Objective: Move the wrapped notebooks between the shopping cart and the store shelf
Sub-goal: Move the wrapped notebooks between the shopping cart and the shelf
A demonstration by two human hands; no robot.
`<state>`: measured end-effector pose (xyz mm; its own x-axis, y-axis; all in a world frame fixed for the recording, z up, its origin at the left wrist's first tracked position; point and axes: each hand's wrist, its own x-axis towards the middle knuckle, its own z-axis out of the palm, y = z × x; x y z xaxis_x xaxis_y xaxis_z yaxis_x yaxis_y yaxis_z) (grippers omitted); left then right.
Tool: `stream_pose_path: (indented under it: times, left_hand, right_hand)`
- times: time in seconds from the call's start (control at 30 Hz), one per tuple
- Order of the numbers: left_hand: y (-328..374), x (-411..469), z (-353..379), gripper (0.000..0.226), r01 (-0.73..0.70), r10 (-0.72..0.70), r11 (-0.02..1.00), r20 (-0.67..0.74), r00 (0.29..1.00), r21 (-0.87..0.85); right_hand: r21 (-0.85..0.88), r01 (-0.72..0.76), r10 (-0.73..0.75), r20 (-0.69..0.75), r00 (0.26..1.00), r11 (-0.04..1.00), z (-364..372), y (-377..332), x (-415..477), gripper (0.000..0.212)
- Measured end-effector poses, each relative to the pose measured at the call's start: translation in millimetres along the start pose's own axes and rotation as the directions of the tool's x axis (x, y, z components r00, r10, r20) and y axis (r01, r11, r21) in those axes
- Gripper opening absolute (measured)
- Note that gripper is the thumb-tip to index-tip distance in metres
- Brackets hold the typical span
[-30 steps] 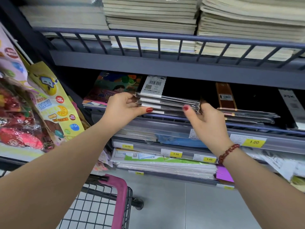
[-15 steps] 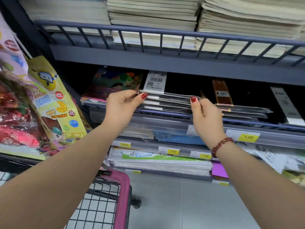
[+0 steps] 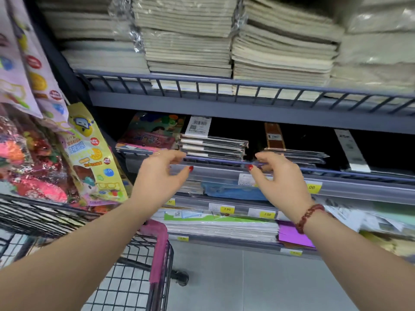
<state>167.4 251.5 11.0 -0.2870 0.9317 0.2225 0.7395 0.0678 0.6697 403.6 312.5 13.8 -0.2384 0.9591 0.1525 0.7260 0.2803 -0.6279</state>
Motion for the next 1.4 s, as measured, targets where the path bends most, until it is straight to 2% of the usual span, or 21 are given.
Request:
stream_pose_path:
  times: [0.1, 0.17, 0.3, 0.43, 0.6, 0.67, 0.77, 0.83, 0.93, 1.07, 1.23, 1.4]
  left_hand:
    - [25, -8, 11, 0.036, -0.099, 0.089, 0.990, 0.103, 0.991, 0.103]
    - [45, -8, 25, 0.042, -0.135, 0.114, 0.982, 0.154, 0.981, 0.135]
    - [82, -6, 63, 0.057, -0.149, 0.112, 0.980, 0.247, 0.962, 0.136]
    - [107, 5, 103, 0.068, -0.113, 0.083, 0.988, 0.248, 0.965, 0.108]
    - [130, 21, 137, 0.065, 0.009, -0.041, 0.989, 0.217, 0.975, 0.147]
    - [133, 28, 146, 0.067, 0.071, -0.102, 0.983, 0.188, 0.977, 0.168]
    - [136, 37, 152, 0.067, 0.141, -0.186, 0.963, 0.185, 0.965, 0.231]
    - [136, 41, 153, 0.062, 0.153, -0.206, 0.954, 0.190, 0.960, 0.260]
    - [135, 39, 151, 0.055, 0.157, -0.201, 0.959, 0.173, 0.964, 0.238]
    - [131, 33, 149, 0.039, 0.142, -0.154, 0.984, 0.113, 0.982, 0.107]
    - [123, 32, 149, 0.035, 0.109, -0.124, 0.984, 0.101, 0.987, 0.138]
    - [120, 33, 151, 0.034, 0.097, -0.111, 0.985, 0.092, 0.990, 0.143]
  right_hand:
    - [-0.266, 0.118, -0.120, 0.011, 0.993, 0.957, -30, 15, -7, 0.042]
    - [-0.383, 0.177, -0.186, 0.013, 0.982, 0.907, -47, 28, -5, 0.046]
    - [-0.448, 0.144, -0.167, -0.011, 0.986, 0.882, -72, 63, 1, 0.058]
    - [-0.388, 0.053, -0.044, 0.031, 0.999, 0.920, -84, 92, 15, 0.070]
    - [-0.226, -0.017, 0.044, 0.118, 0.992, 0.974, -82, 112, 35, 0.083]
    - [-0.175, -0.057, 0.084, 0.149, 0.985, 0.983, -77, 115, 43, 0.078]
    - [-0.229, -0.042, 0.079, 0.153, 0.985, 0.972, -70, 120, 50, 0.058]
    - [-0.237, -0.038, 0.070, 0.125, 0.990, 0.971, -65, 121, 51, 0.056]
    - [-0.244, -0.005, 0.031, 0.101, 0.994, 0.970, -62, 120, 49, 0.062]
    - [-0.251, 0.070, -0.036, 0.135, 0.990, 0.966, -63, 117, 44, 0.064]
    - [-0.169, 0.053, -0.030, 0.138, 0.990, 0.984, -67, 119, 44, 0.072]
    - [-0.234, 0.082, -0.045, 0.159, 0.986, 0.969, -67, 119, 47, 0.060]
